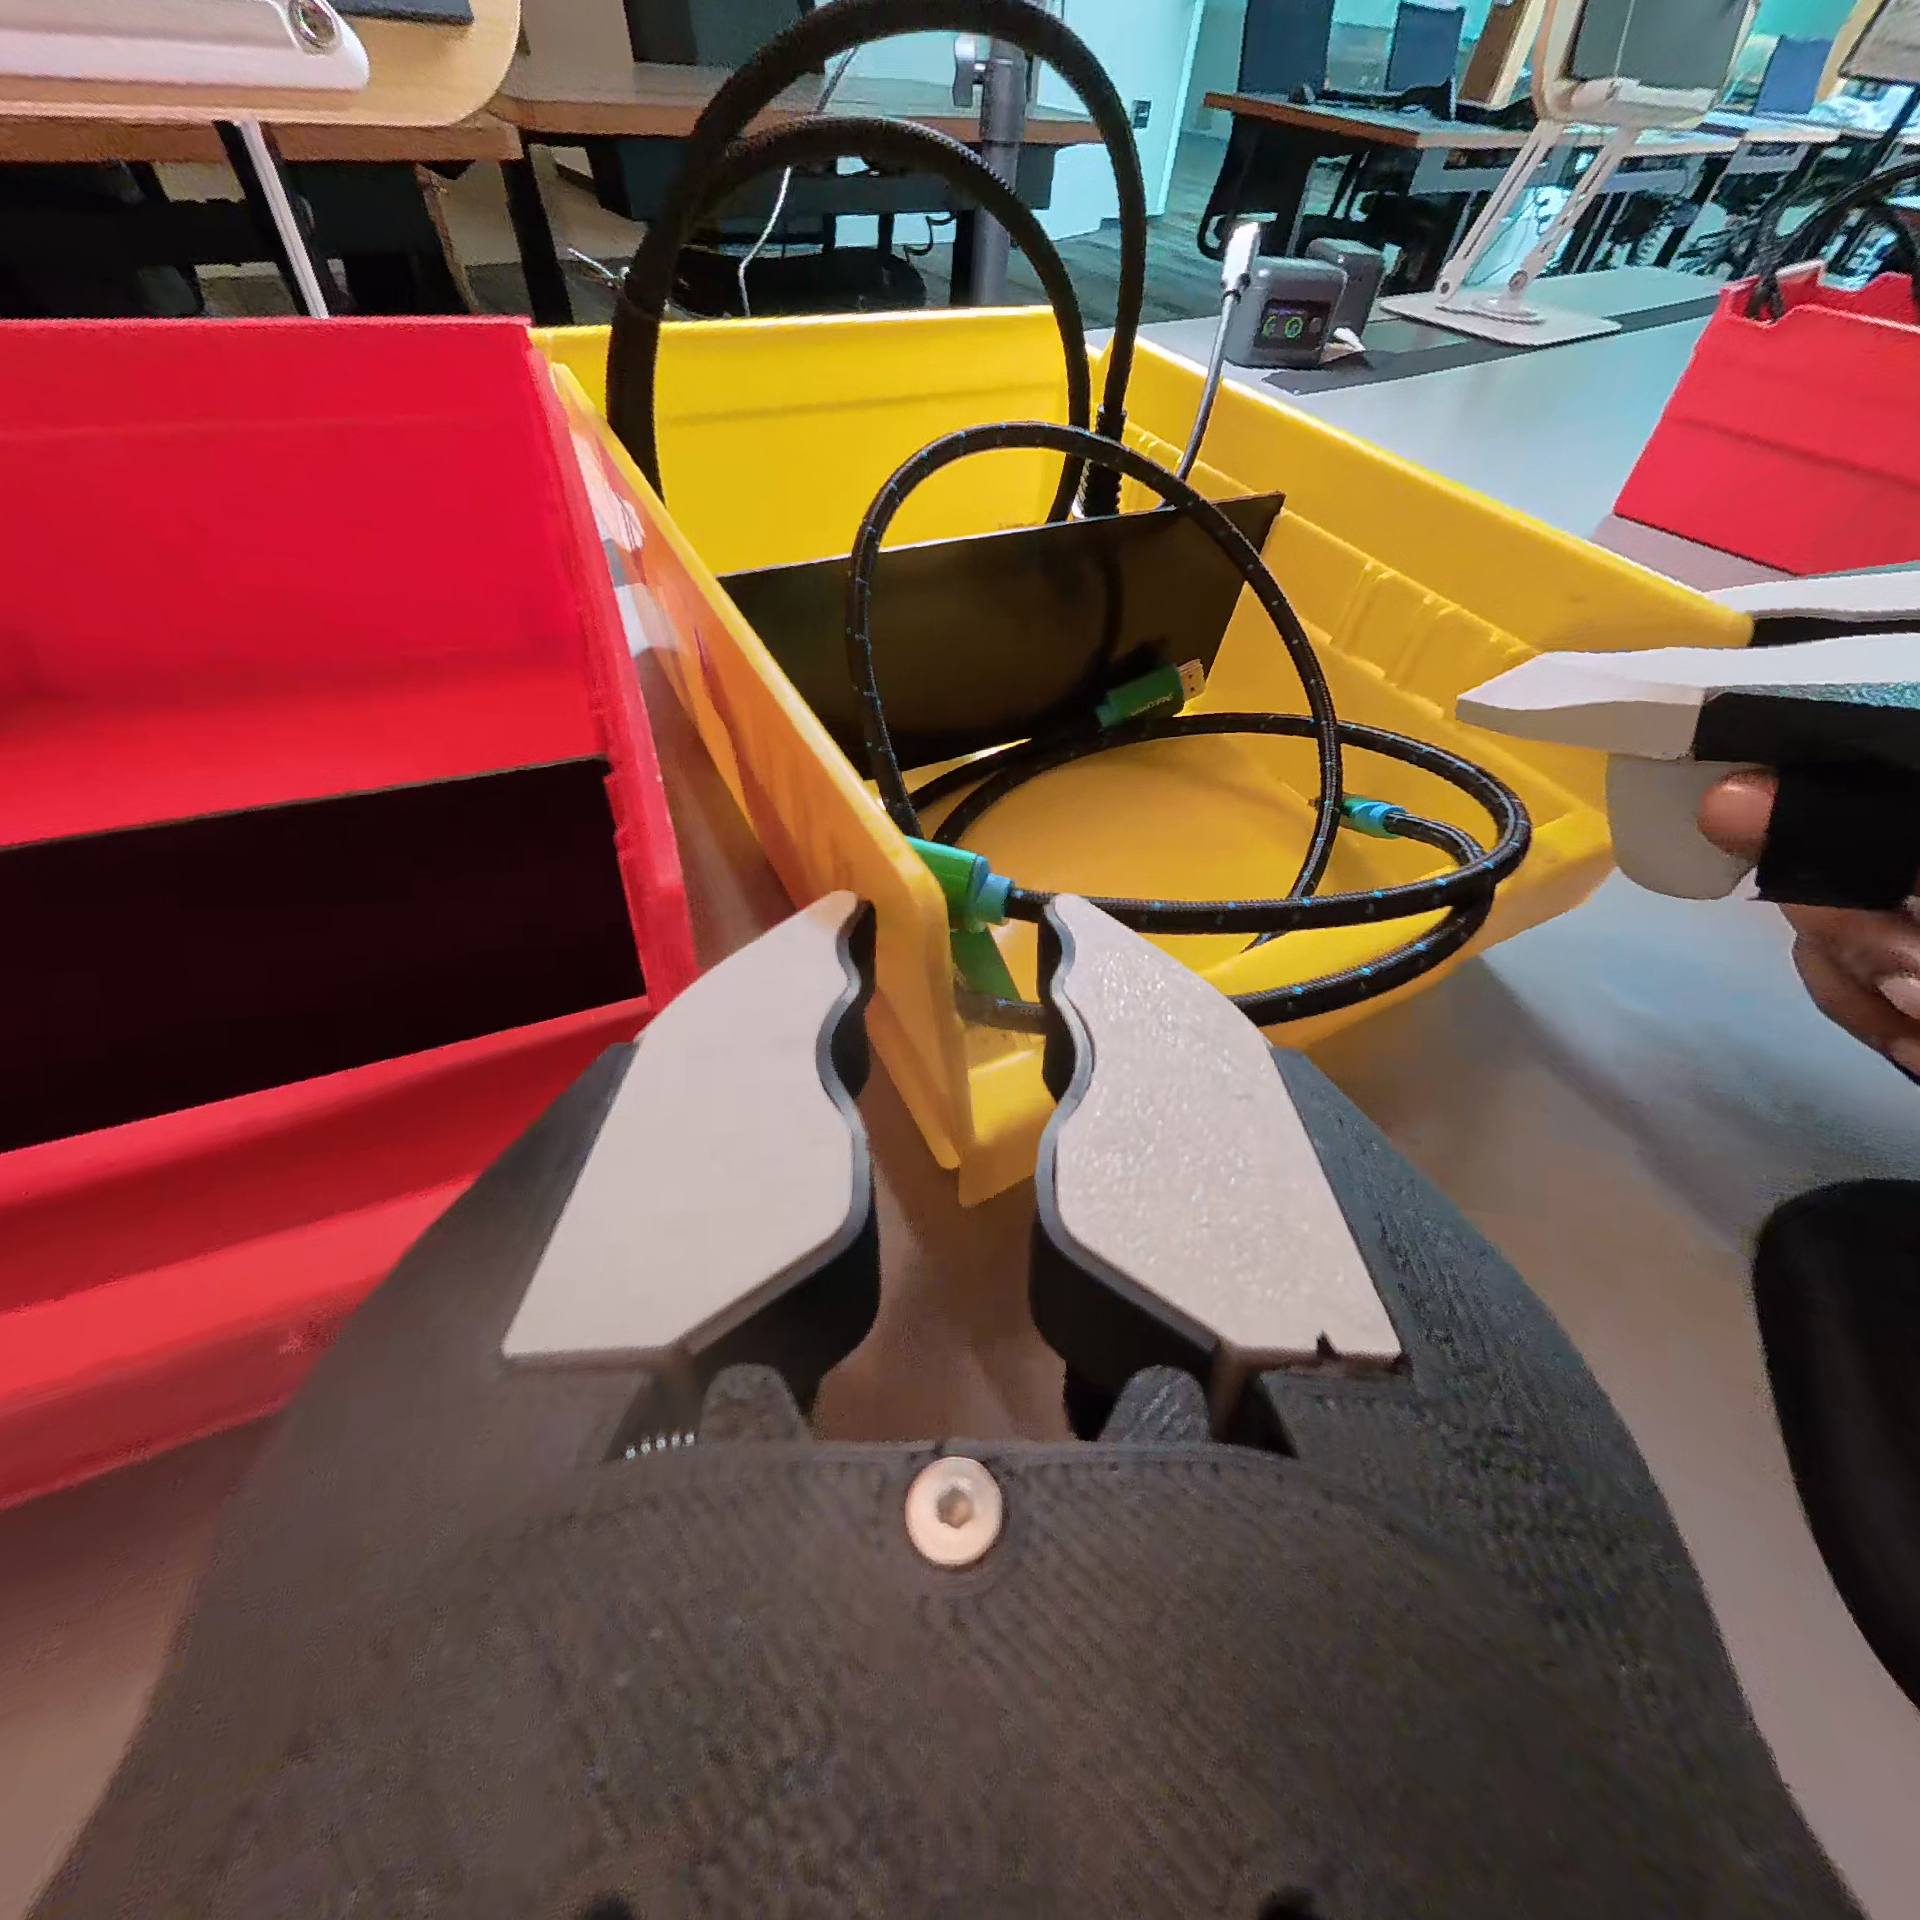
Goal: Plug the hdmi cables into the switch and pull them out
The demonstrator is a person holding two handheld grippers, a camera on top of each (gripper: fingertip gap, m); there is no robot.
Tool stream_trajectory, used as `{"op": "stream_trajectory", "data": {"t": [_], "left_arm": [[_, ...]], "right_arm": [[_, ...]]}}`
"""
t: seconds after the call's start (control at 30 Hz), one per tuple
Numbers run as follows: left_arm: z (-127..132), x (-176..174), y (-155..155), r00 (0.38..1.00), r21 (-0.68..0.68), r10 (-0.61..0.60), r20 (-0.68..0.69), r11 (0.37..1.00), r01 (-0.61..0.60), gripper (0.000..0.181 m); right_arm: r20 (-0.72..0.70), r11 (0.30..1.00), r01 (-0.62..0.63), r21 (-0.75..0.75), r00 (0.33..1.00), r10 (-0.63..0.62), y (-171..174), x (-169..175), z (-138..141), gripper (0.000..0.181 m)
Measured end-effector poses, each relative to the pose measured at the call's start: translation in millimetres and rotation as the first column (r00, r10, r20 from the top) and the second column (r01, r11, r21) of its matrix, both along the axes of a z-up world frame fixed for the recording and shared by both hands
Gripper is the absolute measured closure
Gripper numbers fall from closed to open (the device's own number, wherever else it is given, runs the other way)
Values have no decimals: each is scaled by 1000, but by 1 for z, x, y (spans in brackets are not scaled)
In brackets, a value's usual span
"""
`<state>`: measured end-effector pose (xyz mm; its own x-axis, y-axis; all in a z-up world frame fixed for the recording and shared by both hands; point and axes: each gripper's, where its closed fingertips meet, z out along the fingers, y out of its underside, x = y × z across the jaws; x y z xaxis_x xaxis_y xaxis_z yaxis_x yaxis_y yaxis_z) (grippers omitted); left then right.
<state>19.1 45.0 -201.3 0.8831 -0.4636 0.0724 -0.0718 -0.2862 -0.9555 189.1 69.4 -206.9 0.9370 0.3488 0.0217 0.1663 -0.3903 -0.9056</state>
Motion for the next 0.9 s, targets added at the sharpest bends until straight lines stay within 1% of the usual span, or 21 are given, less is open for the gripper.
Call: {"op": "stream_trajectory", "data": {"t": [0.1, 0.17, 0.23, 0.3, 0.37, 0.43, 0.57, 0.7, 0.8, 0.9], "left_arm": [[-1, -1, 5, 999, 20, 26, -23, 999, -26, 157], [-1, -3, 8, 999, 26, 28, -31, 999, -27, 167], [-1, -3, 8, 1000, 17, 14, -17, 1000, -13, 168], [-1, -2, 7, 999, 25, 13, -44, 1000, -12, 168], [0, 1, 5, 996, 45, 14, -86, 999, -10, 168], [6, 5, 1, 994, 72, 2, -113, 997, 6, 168], [24, 16, -11, 991, 103, -38, -126, 993, 51, 167], [49, 27, -27, 990, 154, -72, -118, 984, 90, 167], [79, 29, -39, 989, 228, -70, -127, 969, 98, 167], [114, 17, -51, 990, 303, -40, -136, 950, 80, 167]], "right_arm": [[-6, 1000, 6, 1, 1000, -6, 1, 1, -5, 157], [-8, 1000, 20, 7, 1000, -20, 2, 3, -6, 158], [-11, 1000, 29, 3, 1000, -29, 3, 5, -6, 161], [20, 999, 47, 10, 999, -47, 3, 10, -5, 171], [48, 998, 63, 9, 997, -64, 2, 14, -5, 173], [46, 998, 66, 14, 997, -66, -1, 17, 2, 174], [41, 995, 74, 72, 996, -77, -14, 28, 28, 177], [62, 982, 86, 167, 993, -97, -35, 39, 67, 177], [60, 964, 94, 247, 992, -112, -51, 42, 96, 177], [28, 943, 76, 324, 996, -90, -63, 31, 129, 177]]}}
